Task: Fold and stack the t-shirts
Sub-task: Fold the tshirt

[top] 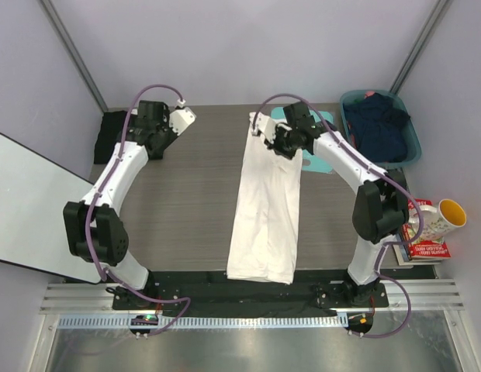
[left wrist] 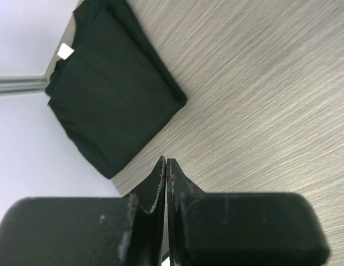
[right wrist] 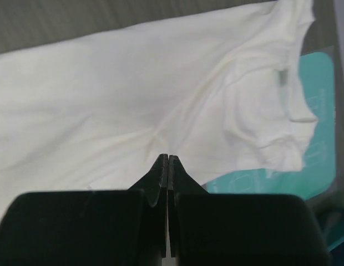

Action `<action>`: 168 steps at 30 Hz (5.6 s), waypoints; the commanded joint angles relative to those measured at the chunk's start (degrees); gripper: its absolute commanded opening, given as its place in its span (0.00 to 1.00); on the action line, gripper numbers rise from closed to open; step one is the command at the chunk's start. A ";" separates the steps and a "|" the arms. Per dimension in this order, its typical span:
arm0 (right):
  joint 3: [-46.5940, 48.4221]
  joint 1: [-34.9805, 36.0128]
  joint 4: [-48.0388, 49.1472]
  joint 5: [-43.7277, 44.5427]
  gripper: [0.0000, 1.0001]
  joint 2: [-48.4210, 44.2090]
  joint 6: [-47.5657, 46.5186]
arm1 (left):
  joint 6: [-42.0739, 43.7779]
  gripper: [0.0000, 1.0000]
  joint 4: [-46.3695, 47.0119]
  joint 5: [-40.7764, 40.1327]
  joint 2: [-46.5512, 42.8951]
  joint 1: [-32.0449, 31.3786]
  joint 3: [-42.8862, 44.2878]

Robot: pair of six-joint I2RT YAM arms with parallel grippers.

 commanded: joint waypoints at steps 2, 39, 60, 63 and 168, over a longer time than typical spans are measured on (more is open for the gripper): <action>11.34 -0.22 11.30 8.64 0.01 13.57 4.64 | 0.48 0.00 0.83 0.82 1.84 -2.06 1.33; 48.35 1.63 52.14 20.59 0.01 60.87 -7.31 | 2.51 0.00 7.69 -1.90 12.83 -2.94 3.01; -1.65 1.45 55.09 22.14 0.96 11.28 -4.47 | 13.02 1.00 19.46 9.86 -2.88 -7.69 -13.58; -15.04 1.02 50.01 16.84 1.00 -0.68 -9.23 | 17.26 1.00 18.25 15.66 -7.81 -8.74 -18.16; -56.67 20.00 18.07 -4.72 0.01 -42.57 -21.38 | 30.37 0.00 16.13 26.66 -18.02 -38.63 -39.89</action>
